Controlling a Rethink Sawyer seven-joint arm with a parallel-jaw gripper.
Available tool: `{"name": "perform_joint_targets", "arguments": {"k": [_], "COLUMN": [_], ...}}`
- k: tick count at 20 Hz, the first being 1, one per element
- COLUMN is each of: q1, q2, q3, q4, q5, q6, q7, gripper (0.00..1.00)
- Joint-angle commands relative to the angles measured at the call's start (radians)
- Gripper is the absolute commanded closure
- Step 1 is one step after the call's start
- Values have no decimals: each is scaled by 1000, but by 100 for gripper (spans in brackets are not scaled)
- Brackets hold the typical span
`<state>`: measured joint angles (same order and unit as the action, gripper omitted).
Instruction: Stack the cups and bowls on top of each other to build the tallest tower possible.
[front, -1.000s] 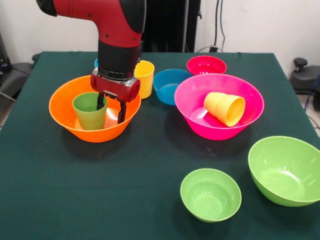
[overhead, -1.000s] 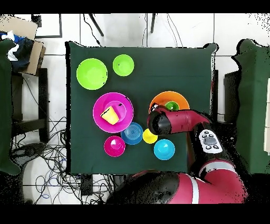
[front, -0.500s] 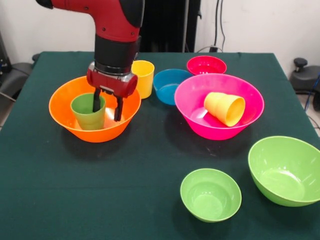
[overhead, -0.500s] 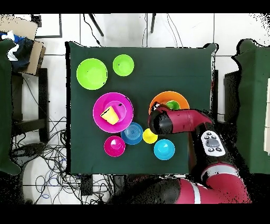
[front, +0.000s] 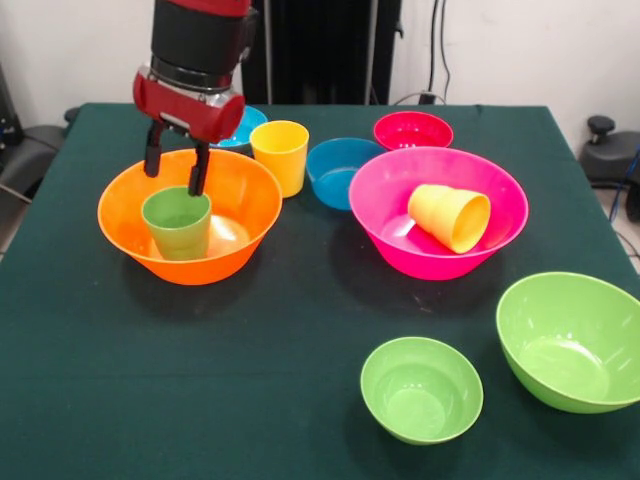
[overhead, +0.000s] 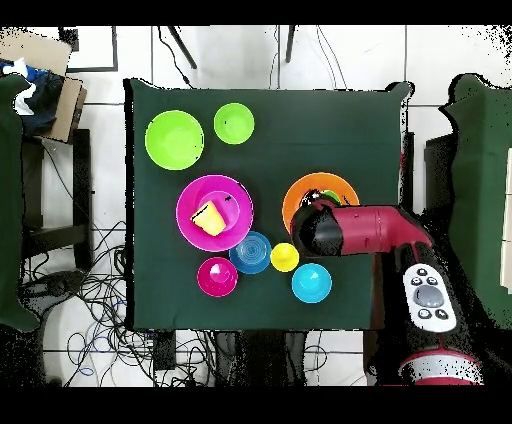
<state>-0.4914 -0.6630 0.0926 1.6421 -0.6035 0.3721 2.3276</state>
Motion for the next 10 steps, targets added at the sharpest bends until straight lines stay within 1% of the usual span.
{"name": "perform_joint_targets", "arguments": {"k": [1,3,10], "q1": [1,6,53], "q2": [-31,-37,-48], "q3": [102,102,72], "q4": [54,61,96], "q5": [-36,-36,-34], "q6": [109,114,97], "q7": [-201,-192,-115], "gripper": [0,0,0]}}
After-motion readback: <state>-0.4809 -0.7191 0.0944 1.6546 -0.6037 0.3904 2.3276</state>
